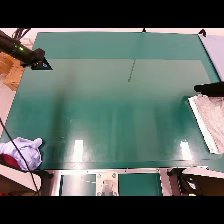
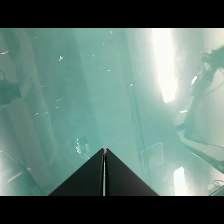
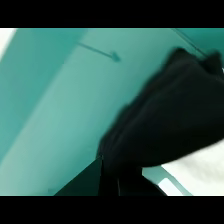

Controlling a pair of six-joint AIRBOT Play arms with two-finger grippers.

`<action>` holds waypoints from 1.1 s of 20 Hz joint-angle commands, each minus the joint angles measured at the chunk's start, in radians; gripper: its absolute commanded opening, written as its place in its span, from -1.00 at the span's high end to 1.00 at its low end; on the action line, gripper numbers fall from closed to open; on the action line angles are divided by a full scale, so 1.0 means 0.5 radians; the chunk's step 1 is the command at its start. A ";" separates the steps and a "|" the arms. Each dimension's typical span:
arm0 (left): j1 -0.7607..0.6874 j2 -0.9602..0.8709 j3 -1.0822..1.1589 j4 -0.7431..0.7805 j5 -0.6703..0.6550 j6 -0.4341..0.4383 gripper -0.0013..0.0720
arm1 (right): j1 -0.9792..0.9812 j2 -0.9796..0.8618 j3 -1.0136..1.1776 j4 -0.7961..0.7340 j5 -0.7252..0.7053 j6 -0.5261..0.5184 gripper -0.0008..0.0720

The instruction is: Fold the shirts.

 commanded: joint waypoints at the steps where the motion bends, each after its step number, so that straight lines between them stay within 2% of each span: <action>1: 0.001 0.002 -0.001 0.001 -0.008 0.018 0.90 | -0.106 0.037 -0.050 -0.500 0.384 0.119 0.94; 5: 0.001 0.002 -0.001 0.001 -0.014 0.020 0.90 | -0.107 0.037 -0.375 -0.973 0.486 0.140 0.94; 8: 0.001 0.002 -0.001 0.001 -0.001 0.020 0.90 | -0.107 0.036 -0.729 -1.224 0.410 0.140 0.93; 9: 0.000 0.002 -0.001 0.001 0.005 0.020 0.90 | -0.107 0.036 -0.844 -1.267 0.340 0.140 0.76; 11: 0.001 0.002 -0.001 0.001 0.006 0.020 0.90 | -0.108 0.031 -1.046 -1.342 0.227 0.141 -0.15; 12: 0.001 0.002 -0.001 0.000 0.009 0.019 0.90 | -0.108 0.021 -1.089 -1.363 0.217 0.157 -0.35; 13: 0.000 0.002 -0.001 0.001 0.018 0.018 0.90 | -0.104 0.006 -1.090 -1.350 0.217 0.180 -0.35; 14: 0.001 0.002 -0.001 0.000 0.033 0.018 0.90 | -0.089 0.003 -1.080 -1.299 0.213 0.194 -0.34; 15: 0.000 0.002 -0.001 0.000 0.059 0.017 0.90 | -0.056 0.003 -1.053 -1.206 0.190 0.190 -0.16; 16: 0.000 0.002 -0.001 -0.001 0.079 -0.006 0.90 | -0.002 0.004 -1.013 -1.066 0.156 0.167 0.24; 17: 0.000 0.004 -0.001 -0.002 0.083 -0.055 0.90 | 0.066 0.007 -0.972 -0.904 0.115 0.122 0.51; 18: -0.002 0.014 -0.001 -0.002 0.073 -0.100 0.90 | 0.161 0.011 -0.924 -0.732 0.063 0.078 0.66; 19: -0.008 0.032 -0.001 0.001 0.056 -0.104 0.90 | 0.265 0.024 -0.887 -0.583 -0.007 0.024 0.71; 20: -0.019 0.054 -0.008 0.001 0.044 -0.108 0.90 | 0.388 0.054 -0.868 -0.446 -0.098 -0.048 0.88; 22: -0.059 0.181 -0.139 0.015 0.089 -0.135 0.90 | 0.658 0.153 -0.889 -0.372 -0.231 -0.165 0.94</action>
